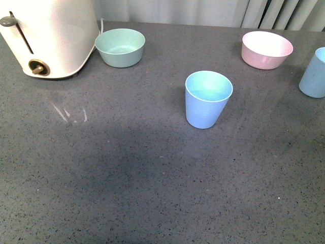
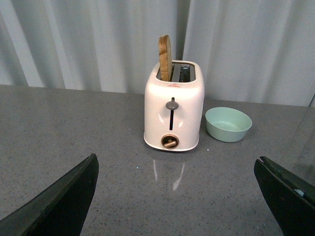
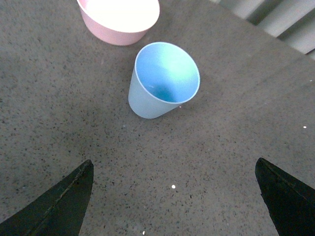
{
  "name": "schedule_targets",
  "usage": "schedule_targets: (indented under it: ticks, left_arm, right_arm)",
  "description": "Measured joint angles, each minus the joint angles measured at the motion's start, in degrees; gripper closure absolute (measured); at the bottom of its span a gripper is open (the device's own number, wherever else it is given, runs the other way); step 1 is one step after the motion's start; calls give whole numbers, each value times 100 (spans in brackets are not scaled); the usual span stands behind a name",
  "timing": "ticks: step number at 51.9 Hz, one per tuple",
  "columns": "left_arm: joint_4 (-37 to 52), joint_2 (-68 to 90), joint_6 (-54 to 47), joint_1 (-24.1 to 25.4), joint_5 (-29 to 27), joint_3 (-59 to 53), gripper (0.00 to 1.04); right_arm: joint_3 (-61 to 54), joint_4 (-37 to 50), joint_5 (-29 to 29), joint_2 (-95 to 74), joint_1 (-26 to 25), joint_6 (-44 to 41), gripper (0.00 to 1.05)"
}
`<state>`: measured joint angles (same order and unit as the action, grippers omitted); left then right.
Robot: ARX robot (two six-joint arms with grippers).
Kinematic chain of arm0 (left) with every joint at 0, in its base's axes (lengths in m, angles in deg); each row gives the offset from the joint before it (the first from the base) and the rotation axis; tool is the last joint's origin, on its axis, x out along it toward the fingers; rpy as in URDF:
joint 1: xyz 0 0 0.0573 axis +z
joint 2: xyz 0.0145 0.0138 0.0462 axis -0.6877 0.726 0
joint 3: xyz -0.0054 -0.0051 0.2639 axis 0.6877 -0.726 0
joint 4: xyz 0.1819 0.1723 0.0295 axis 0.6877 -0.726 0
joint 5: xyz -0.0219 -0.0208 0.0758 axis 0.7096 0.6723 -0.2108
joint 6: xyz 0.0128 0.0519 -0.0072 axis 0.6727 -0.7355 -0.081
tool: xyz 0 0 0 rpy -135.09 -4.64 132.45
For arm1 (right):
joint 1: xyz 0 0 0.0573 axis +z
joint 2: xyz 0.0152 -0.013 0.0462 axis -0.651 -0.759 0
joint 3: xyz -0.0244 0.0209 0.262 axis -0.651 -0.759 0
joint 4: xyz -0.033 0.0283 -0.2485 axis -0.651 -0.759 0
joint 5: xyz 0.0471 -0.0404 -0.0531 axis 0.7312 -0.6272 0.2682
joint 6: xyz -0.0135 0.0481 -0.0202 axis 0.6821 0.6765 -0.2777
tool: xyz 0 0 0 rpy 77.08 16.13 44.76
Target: Stack blue cups with both arms
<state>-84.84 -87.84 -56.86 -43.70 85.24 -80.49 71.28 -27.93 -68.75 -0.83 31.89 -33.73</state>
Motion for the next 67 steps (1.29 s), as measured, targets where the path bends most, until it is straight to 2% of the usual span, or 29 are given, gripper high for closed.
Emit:
schedule_targets:
  ticks: [11, 28, 38, 46, 56, 67]
  left_arm:
    - [0, 0, 0, 0, 2, 0, 9]
    - [0, 0, 0, 0, 0, 0, 9]
    - [0, 0, 0, 0, 0, 0, 9]
    - [0, 0, 0, 0, 0, 0, 9]
    - [0, 0, 0, 0, 0, 0, 9]
    - [0, 0, 0, 2, 0, 0, 9]
  right_arm:
    - [1113, -332, -256, -1410, 282, -330, 9]
    - [2216, -619, -350, -2625, 555, -393, 10]
    - [2739, -756, -398, -3102, 636, -422, 42]
    - [2955, -957, -400, -3305, 629, -422, 74]
    - [2973, -1123, -197, -3283, 542, -411, 101]
    - [2581, -1458, 374, -2728, 372, -715, 103]
